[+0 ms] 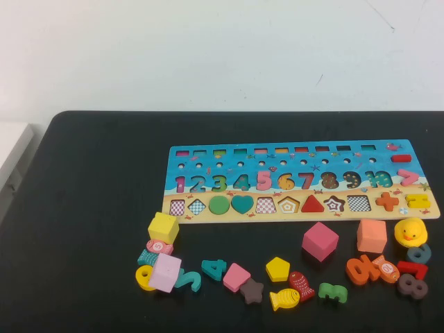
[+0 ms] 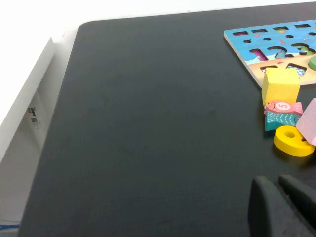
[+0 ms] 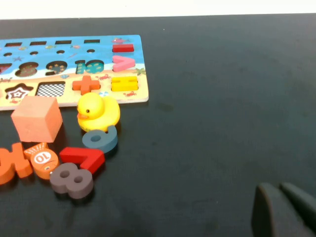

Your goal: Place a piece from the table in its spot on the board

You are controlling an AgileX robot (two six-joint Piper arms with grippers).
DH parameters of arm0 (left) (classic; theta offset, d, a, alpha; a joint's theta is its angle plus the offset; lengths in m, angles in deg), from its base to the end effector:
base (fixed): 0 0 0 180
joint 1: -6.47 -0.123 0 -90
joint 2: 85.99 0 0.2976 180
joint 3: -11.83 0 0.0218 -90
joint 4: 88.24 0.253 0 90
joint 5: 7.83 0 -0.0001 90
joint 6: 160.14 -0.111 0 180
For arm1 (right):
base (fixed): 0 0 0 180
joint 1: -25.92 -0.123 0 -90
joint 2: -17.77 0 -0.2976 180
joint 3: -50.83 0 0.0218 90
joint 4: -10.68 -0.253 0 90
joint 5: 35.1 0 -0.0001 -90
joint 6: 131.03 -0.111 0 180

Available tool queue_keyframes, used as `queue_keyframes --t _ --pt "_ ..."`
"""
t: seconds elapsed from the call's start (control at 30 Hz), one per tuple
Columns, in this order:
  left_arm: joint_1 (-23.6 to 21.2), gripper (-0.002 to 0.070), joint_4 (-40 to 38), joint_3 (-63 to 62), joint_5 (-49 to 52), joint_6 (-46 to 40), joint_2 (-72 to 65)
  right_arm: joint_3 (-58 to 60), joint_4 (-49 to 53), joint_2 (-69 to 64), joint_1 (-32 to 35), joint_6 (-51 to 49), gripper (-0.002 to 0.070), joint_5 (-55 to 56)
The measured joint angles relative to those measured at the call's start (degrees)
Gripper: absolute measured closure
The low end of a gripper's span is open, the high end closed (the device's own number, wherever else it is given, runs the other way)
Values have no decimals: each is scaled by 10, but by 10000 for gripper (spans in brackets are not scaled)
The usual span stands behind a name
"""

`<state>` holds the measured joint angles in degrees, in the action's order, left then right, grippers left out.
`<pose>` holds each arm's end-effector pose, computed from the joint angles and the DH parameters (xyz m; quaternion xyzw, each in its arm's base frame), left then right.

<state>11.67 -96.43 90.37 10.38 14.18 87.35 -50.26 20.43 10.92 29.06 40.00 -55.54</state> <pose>0.0619 -0.0106 0.1749 0.0350 0.7830 -0.0570 0.6184 0.0613 -0.0100 0.1684 0.0384 0.7972 -0.0410 0.6011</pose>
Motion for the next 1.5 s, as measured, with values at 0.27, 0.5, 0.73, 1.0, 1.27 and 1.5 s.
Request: queue_keyframes --t 0.27,0.5,0.73,1.0,1.27,1.5 --pt "0 677 -31 0 0 1 0 0 0 0 0 0 657 0" --pt "0 676 -46 0 0 1 0 0 0 0 0 0 657 0" --pt "0 676 -48 0 0 2 0 0 0 0 0 0 657 0" --pt "0 676 -217 1 -4 57 0 0 0 0 0 0 657 0" --pt "0 676 -456 1 -25 90 0 0 0 0 0 0 657 0" --pt "0 676 -477 -5 -25 15 0 0 0 0 0 0 657 0"
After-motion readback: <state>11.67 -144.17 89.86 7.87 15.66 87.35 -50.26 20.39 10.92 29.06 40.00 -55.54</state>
